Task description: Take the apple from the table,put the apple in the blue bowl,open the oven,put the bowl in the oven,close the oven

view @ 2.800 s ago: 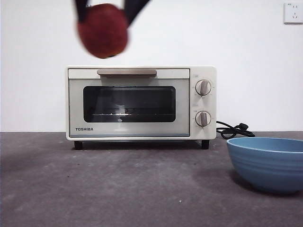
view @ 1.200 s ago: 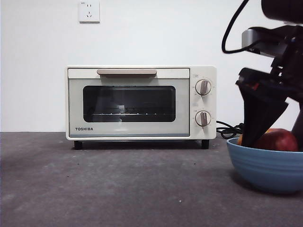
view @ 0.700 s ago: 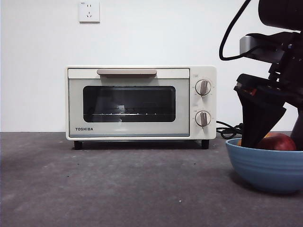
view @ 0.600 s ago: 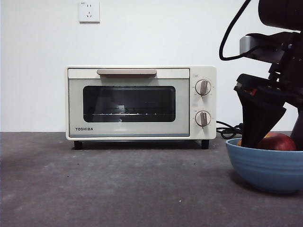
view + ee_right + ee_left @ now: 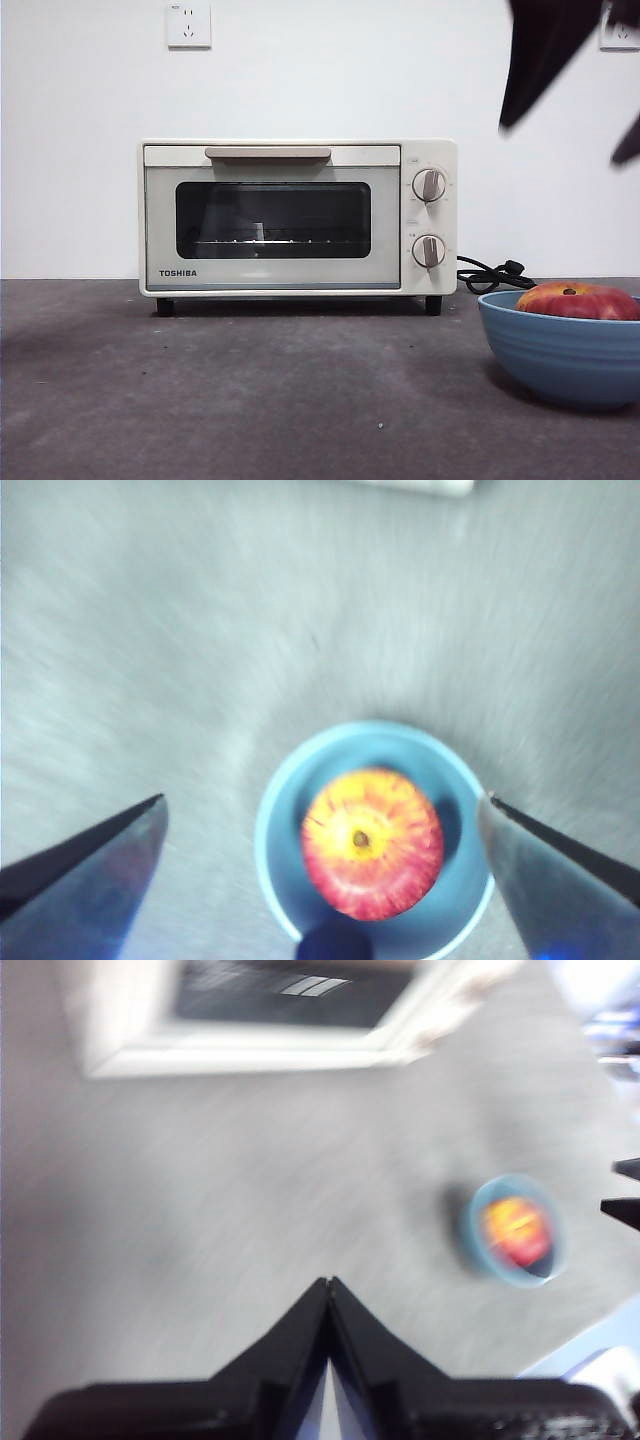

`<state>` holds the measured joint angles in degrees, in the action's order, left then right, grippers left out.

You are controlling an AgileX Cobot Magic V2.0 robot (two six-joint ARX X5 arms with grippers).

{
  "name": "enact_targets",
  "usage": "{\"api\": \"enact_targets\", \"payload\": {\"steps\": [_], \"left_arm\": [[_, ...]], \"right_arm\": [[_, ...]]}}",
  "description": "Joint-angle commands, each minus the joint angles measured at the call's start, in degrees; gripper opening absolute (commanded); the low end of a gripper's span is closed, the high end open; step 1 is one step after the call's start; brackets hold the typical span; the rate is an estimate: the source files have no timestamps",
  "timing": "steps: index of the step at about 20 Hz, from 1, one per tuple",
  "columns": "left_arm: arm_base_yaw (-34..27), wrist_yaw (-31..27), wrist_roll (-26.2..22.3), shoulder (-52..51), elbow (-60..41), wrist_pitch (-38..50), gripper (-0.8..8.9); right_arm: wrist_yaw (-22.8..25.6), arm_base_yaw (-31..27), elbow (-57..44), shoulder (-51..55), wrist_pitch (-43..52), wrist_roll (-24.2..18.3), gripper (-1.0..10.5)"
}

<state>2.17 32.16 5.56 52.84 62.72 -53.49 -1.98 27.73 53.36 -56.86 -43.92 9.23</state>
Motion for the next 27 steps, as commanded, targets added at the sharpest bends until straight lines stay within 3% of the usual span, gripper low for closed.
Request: {"api": "enact_targets", "payload": {"steps": [1,2,4,10,17,21,27], "left_arm": [[3.4,2.4,-0.1,7.1,0.1,12.3,-0.06],[5.4,4.2,-0.3,11.1,0.1,18.6,-0.06],[8.0,7.4,-0.6,18.1,0.2,29.6,-0.06],[12.6,4.9,-0.8,33.0,2.7,53.4,-0.06],[12.9,-1.2,-2.5,42.0,11.1,51.5,-0.06],[13.7,-7.0,-7.1,43.7,13.2,47.2,-0.06],[13.7,-11.9,-8.2,44.0,13.2,43.5,-0.06]], "right_arm": [[0.0,0.1,1.7,3.2,-2.7,0.2,0.7],[0.4,0.0,1.6,5.4,-3.3,0.3,0.0],[0.5,0.0,1.1,9.4,-4.1,1.7,-0.1],[0.3,0.1,0.7,18.7,-9.0,7.3,-0.1],[-0.2,0.1,0.7,26.2,-11.8,13.5,-0.1],[-0.2,0.1,0.7,28.8,-13.1,14.9,-0.1],[-0.2,0.1,0.7,29.0,-13.5,15.3,-0.1]]}}
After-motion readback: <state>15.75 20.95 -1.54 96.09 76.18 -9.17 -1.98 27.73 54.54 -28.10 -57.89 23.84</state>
